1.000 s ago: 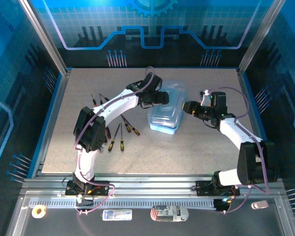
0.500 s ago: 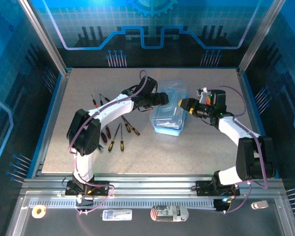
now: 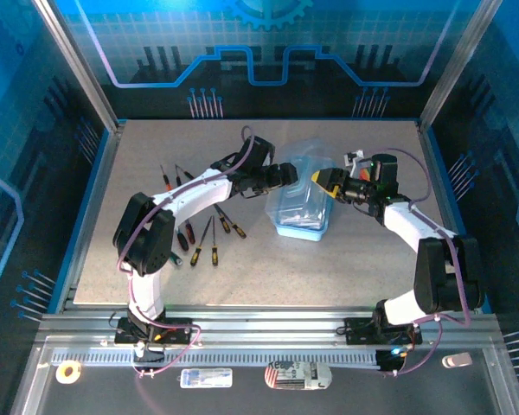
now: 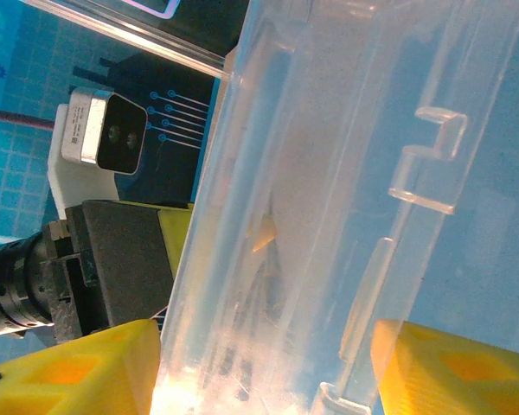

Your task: Pack the tool kit

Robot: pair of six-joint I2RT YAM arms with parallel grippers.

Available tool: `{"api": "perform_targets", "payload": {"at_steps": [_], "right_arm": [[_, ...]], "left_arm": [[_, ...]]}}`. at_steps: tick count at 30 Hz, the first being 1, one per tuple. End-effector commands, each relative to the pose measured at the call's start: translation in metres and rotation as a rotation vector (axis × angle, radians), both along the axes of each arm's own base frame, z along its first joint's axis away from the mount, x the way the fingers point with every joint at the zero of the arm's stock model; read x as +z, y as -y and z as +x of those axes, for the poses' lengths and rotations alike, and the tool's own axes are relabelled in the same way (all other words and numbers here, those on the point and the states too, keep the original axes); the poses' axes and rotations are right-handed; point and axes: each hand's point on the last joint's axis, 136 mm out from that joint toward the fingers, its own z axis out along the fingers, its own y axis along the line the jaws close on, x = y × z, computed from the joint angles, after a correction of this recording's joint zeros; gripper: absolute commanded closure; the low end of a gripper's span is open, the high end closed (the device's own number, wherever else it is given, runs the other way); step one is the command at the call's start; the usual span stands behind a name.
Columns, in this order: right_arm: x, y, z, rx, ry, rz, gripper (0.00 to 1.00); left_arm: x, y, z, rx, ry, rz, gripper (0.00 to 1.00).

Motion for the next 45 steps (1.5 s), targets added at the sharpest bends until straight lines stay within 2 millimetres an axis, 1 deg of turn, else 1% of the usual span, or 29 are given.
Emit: {"api": "perform_targets", "payload": {"at_steps": [1, 3, 4, 6, 10, 14, 15, 20, 21, 24, 25, 28, 30, 33, 39, 42, 45], "right_arm": [[0.026, -0.015, 0.005, 0.059, 0.080, 0.045, 0.35], [0.029, -0.015, 0.005, 0.057, 0.086, 0.047, 0.36], [0.030, -0.015, 0.006, 0.059, 0.086, 0.050, 0.36], [0.033, -0.015, 0.007, 0.054, 0.091, 0.052, 0.36], [0.037, -0.017, 0.008, 0.061, 0.094, 0.058, 0.37], [0.034, -0.021, 0.005, 0.073, 0.082, 0.054, 0.37], [0.046, -0.024, 0.009, 0.078, 0.112, 0.054, 0.37], [0.048, -0.037, 0.006, 0.106, 0.105, 0.033, 0.38], [0.049, -0.040, 0.005, 0.114, 0.110, 0.030, 0.38], [0.053, -0.050, 0.003, 0.136, 0.118, 0.011, 0.37], [0.052, -0.053, 0.003, 0.139, 0.118, 0.000, 0.37], [0.049, -0.063, 0.002, 0.155, 0.113, -0.016, 0.37], [0.048, -0.069, 0.002, 0.163, 0.108, -0.017, 0.37], [0.049, -0.078, 0.000, 0.174, 0.112, -0.023, 0.37], [0.059, -0.083, -0.001, 0.165, 0.131, -0.037, 0.38], [0.065, -0.086, -0.004, 0.165, 0.148, -0.049, 0.38], [0.065, -0.092, -0.008, 0.174, 0.151, -0.067, 0.38]], "left_arm": [[0.021, 0.018, -0.028, -0.147, -0.001, -0.048, 0.16], [0.027, 0.017, -0.030, -0.175, 0.021, -0.037, 0.11], [0.030, 0.016, -0.030, -0.185, 0.029, -0.028, 0.06], [0.037, 0.013, -0.030, -0.200, 0.051, -0.008, 0.01], [0.047, 0.001, -0.031, -0.210, 0.078, 0.029, 0.01], [0.045, -0.019, -0.032, -0.198, 0.074, 0.085, 0.01], [0.045, -0.024, -0.033, -0.193, 0.073, 0.092, 0.01], [0.046, -0.043, -0.042, -0.166, 0.079, 0.086, 0.01], [0.046, -0.043, -0.046, -0.171, 0.080, 0.077, 0.01], [0.052, -0.036, -0.060, -0.209, 0.080, -0.010, 0.01], [0.050, -0.037, -0.063, -0.205, 0.084, -0.019, 0.01], [0.044, -0.043, -0.065, -0.189, 0.087, -0.009, 0.01], [0.044, -0.044, -0.068, -0.190, 0.082, -0.011, 0.01], [0.053, -0.046, -0.069, -0.185, 0.112, -0.025, 0.01], [0.069, -0.053, -0.075, -0.168, 0.144, -0.054, 0.01], [0.074, -0.063, -0.077, -0.134, 0.154, -0.055, 0.01], [0.077, -0.072, -0.076, -0.092, 0.159, -0.085, 0.01]]}}
